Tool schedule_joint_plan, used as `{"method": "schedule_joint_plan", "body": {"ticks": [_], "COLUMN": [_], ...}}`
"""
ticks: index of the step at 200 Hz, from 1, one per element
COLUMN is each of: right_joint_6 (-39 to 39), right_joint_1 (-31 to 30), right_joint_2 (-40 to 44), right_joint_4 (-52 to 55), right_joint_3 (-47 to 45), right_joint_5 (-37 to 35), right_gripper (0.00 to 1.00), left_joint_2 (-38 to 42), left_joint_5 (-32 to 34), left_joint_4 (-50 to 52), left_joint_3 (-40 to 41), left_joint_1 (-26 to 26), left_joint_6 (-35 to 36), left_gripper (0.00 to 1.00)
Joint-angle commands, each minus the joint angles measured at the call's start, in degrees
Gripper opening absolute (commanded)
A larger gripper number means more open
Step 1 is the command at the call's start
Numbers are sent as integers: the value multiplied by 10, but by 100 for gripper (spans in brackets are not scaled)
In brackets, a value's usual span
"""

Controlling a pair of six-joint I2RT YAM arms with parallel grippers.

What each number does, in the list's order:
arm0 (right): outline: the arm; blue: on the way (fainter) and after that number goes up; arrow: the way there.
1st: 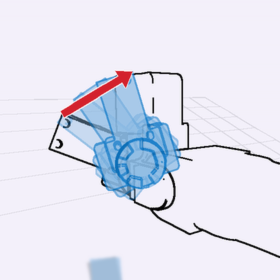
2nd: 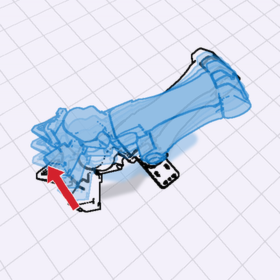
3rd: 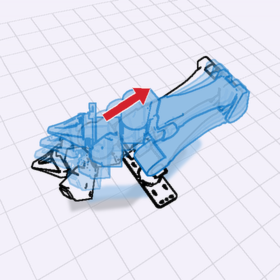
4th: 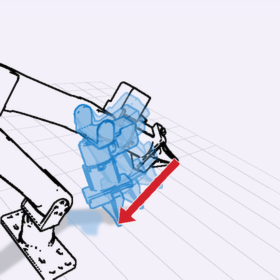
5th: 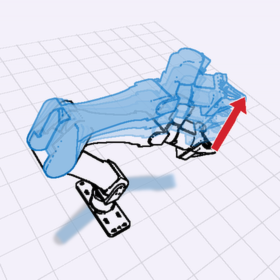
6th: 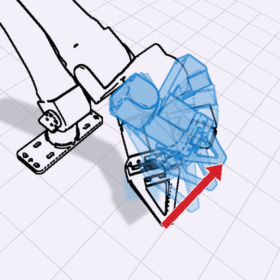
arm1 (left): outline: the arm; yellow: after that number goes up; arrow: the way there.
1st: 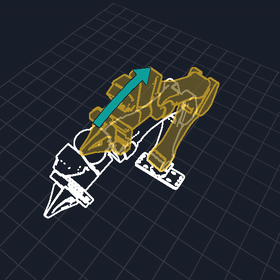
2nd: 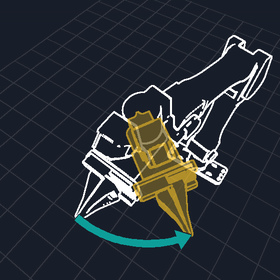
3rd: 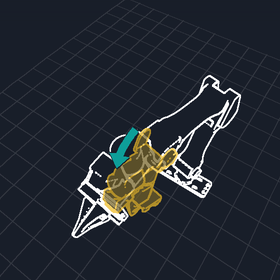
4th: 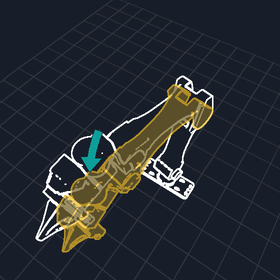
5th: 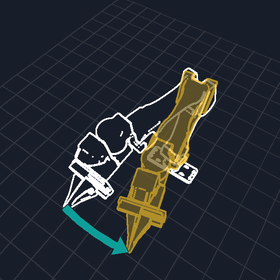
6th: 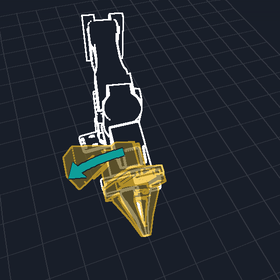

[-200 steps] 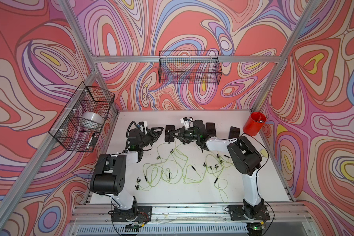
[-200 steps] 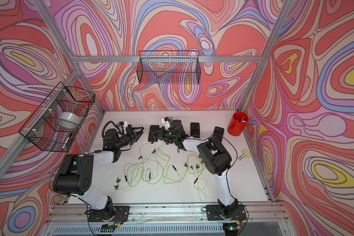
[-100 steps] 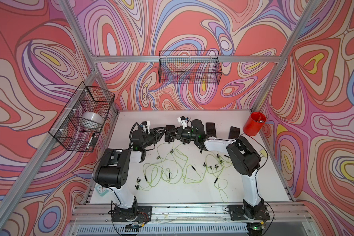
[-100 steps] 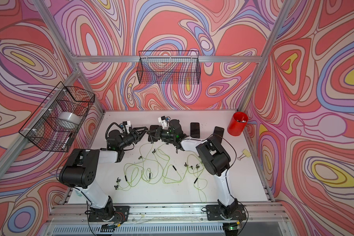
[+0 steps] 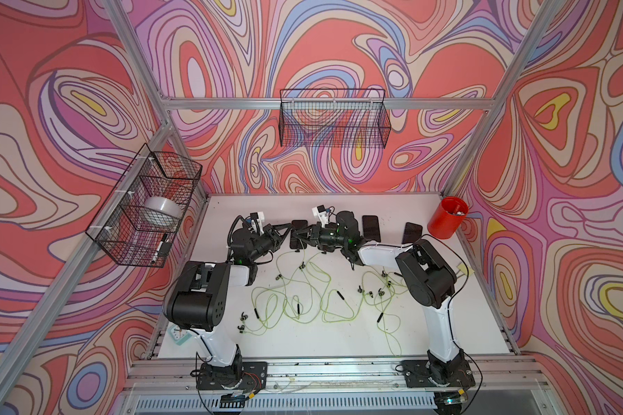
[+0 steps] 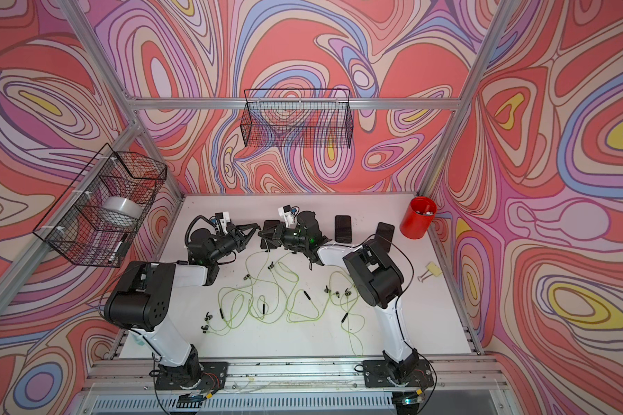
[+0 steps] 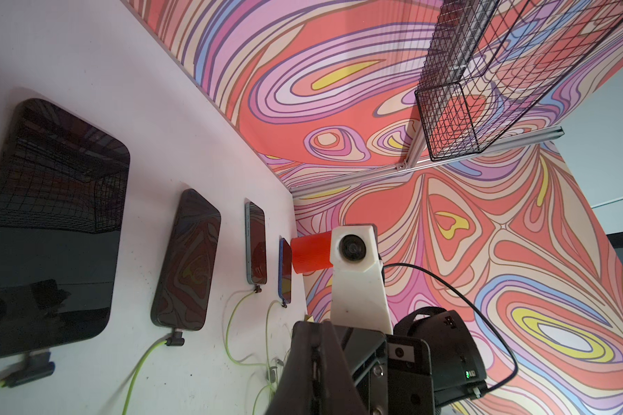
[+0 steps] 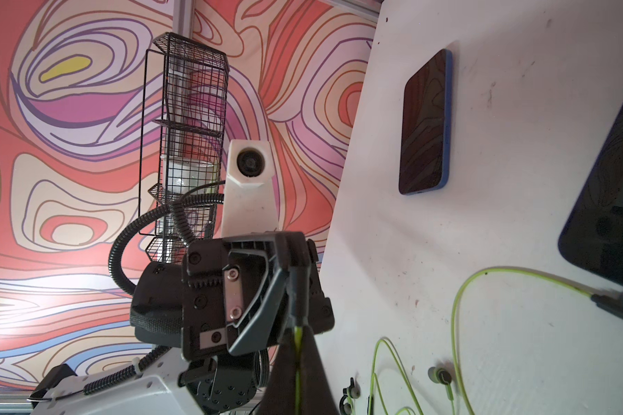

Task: Plug wired earphones into phones
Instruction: Pick up the wired earphone from the center of the board.

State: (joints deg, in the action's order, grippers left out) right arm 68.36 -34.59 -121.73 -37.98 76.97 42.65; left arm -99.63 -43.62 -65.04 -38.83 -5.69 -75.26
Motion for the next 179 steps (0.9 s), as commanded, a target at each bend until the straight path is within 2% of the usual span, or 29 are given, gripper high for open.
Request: {"method": "schedule_joint_plan", "body": {"ticks": [1,19,45,81,157,179], "right_joint_6": [6,7,-6,-31,-50,-51], "right_joint_1": [-2,-1,5,28,52,52], "right_joint_2": [-13,-12,2,30,24,23], "right_joint_4": [-23,-24,-9,18,38,37], "right_joint_3": [3,0,-13,-36,-16,-19], "right_joint_5": [-3,-2,2,10,66,71], "right_gripper": [0,1,19,36,37,35], "left_joint_2": [-5,-5,-6,-12,-39,-46], "left_joint_5": [-2,-1,-3,-18,-129,-149], "left_joint_4": [-36,-33,-21,-5,129,134], "left_joint_3": [8,8,1,-13,-85,-96], "left_joint_1": [-3,-3,-3,-3,-21,-23], "left_joint_6": [-3,-2,3,4,34,34], "left_gripper": [1,0,0,0,0,0]}}
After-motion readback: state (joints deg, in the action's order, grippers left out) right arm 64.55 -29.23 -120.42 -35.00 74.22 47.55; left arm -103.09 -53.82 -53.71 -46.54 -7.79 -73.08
